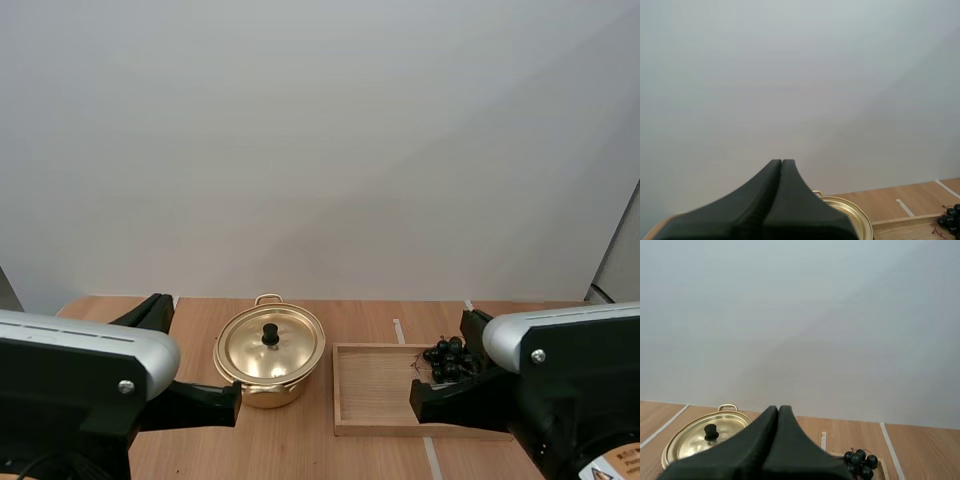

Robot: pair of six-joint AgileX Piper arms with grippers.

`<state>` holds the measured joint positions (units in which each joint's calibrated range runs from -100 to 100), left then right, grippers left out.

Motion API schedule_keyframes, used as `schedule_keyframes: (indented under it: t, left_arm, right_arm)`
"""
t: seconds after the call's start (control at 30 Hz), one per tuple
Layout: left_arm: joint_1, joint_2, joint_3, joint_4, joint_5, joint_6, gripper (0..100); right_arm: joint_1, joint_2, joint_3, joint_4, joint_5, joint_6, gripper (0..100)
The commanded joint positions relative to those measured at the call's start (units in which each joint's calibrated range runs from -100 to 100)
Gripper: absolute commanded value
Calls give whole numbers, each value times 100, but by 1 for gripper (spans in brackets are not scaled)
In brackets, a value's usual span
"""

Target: Open the lid, put the grape in the pot, and close it

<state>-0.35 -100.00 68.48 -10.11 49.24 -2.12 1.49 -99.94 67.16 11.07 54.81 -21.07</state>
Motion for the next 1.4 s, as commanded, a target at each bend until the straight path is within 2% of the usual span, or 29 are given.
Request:
schedule_keyframes:
  t: [0.0,0.07,0.17,0.2,0.23,0.27,0.4,0.53,0.73,0.8,1.03,1.2,1.37]
  left_arm:
    - [1,128,-64,16,258,-61,10]
    - [1,395,-181,16,350,-61,25]
    - [1,1160,-466,16,559,-3,61]
    - [1,1391,-560,16,644,39,73]
    - [1,1705,-701,16,755,132,90]
    - [1,2025,-818,16,820,256,100]
    - [1,3233,-1173,-203,804,902,100]
    - [1,4812,-1691,-977,1099,2258,100]
    - [-5,6833,-2468,-1663,1934,3279,100]
    - [-32,7442,-2667,-1681,1961,3384,100]
    - [-266,8966,-3306,-1640,1703,3446,100]
    - [-266,9722,-3792,-1294,1707,3319,100]
    - [-266,10186,-4032,-1232,1707,3309,100]
  right_arm:
    - [-21,231,-44,-174,314,-12,11]
    - [-21,437,-44,-186,406,-12,33]
    - [-21,673,-44,-186,421,-12,84]
    - [-21,721,-44,-186,421,-12,96]
    - [-21,772,-44,-186,421,-12,100]
    - [-21,787,-44,-186,421,-12,100]
    - [-61,875,-44,-189,400,21,100]
    - [-154,873,-44,-189,400,232,100]
    - [-165,873,-44,-178,473,244,100]
    - [-165,873,-44,-178,473,244,100]
    - [-165,873,-44,-201,514,244,100]
    - [-165,873,-44,-548,529,244,100]
    - [-165,873,-44,-699,761,244,100]
